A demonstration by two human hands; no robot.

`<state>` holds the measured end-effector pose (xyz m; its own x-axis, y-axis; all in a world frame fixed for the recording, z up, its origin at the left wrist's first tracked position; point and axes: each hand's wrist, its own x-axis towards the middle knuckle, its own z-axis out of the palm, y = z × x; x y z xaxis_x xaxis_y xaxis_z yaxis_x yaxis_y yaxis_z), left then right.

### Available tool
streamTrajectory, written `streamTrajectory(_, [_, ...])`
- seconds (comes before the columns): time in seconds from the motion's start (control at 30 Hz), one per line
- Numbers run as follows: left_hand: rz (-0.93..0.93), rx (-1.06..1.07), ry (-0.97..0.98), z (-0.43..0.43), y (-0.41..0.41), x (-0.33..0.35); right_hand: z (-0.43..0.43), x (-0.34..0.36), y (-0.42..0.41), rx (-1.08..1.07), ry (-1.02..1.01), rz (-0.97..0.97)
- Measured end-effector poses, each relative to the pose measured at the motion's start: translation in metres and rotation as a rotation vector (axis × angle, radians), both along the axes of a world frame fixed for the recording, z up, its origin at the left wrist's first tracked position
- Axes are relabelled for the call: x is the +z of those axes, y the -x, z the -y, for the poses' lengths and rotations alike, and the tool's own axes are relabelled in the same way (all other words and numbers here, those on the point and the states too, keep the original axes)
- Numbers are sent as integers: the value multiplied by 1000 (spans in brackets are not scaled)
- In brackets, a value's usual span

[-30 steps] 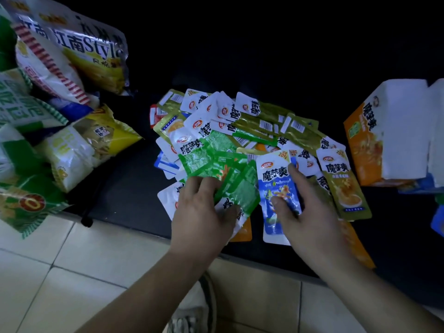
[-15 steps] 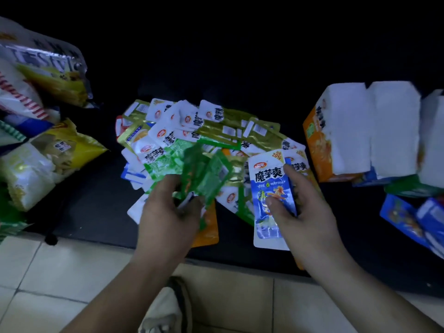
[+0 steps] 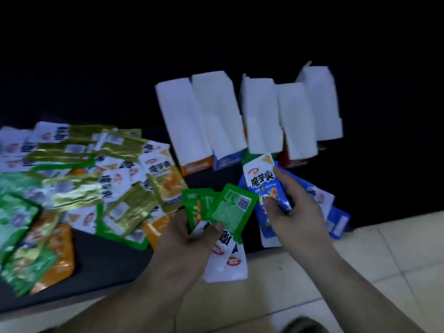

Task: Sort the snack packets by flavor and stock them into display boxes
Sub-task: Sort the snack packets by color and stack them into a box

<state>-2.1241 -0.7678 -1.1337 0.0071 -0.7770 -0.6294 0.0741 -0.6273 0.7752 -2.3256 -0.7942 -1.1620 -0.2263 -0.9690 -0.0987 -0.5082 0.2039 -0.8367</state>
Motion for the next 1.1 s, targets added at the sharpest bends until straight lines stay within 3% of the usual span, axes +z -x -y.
streamTrajectory(0.17, [248,-118,72,20,29,-23,19,-33,47,149,175,-580])
streamTrajectory(0.23, [391,-155,148,24,31,-30,18,-49,51,162,219,-706])
streamTrajectory(0.37, [568,-247,205,22,19,-36,11,-61,54,197,217,-750])
streamTrajectory(0.53, [1103,-716,499,5,5,-51,13,-64,67,208,139,-804])
streamTrajectory(0.73, [1205,-871,585,6,30,-68,9,-73,92,28,109,-835])
streamTrajectory(0.87, [1214,-884,629,14,45,-68,17,-58,88,-24,70,-732])
streamTrajectory(0.97, [1233,-922,615,18,47,-66,22,-51,72,64,79,-748])
streamTrajectory(1.1, [1229,-913,594,12,38,-64,30,-56,55,238,-90,-800])
